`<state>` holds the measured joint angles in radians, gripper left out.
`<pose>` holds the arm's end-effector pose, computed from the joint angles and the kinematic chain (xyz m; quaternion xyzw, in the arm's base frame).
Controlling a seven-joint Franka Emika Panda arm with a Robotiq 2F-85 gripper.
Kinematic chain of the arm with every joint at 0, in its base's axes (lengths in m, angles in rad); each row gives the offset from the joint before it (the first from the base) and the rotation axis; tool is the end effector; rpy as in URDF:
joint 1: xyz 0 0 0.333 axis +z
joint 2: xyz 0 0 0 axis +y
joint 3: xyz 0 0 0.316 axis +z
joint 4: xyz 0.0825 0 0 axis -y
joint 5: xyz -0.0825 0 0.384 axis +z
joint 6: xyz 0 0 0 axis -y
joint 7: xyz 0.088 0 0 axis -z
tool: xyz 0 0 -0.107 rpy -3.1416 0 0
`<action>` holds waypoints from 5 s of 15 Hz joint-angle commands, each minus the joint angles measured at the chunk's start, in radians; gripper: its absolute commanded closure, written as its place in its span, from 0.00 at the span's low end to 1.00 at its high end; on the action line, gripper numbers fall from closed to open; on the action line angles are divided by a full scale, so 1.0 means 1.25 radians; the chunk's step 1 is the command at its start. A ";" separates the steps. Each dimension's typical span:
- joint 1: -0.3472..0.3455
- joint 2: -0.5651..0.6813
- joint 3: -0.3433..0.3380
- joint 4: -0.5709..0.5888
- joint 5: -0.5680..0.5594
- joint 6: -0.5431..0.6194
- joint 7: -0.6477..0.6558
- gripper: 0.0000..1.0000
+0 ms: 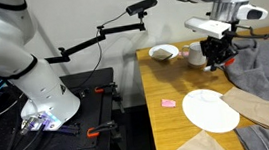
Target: Pick up the marker and put it in the cup
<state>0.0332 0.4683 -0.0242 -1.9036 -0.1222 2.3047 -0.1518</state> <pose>0.6235 0.0038 0.2469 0.9905 0.1235 -0.0371 0.0469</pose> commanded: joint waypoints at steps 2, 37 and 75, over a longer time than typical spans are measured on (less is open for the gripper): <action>0.001 -0.107 0.004 -0.009 -0.085 -0.161 -0.051 0.95; -0.054 0.006 0.036 0.364 0.390 -0.894 0.062 0.82; -0.069 0.124 0.003 0.257 0.824 -0.712 0.298 0.95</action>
<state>-0.0566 0.6164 -0.0129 -1.5622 0.8651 1.3667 0.2230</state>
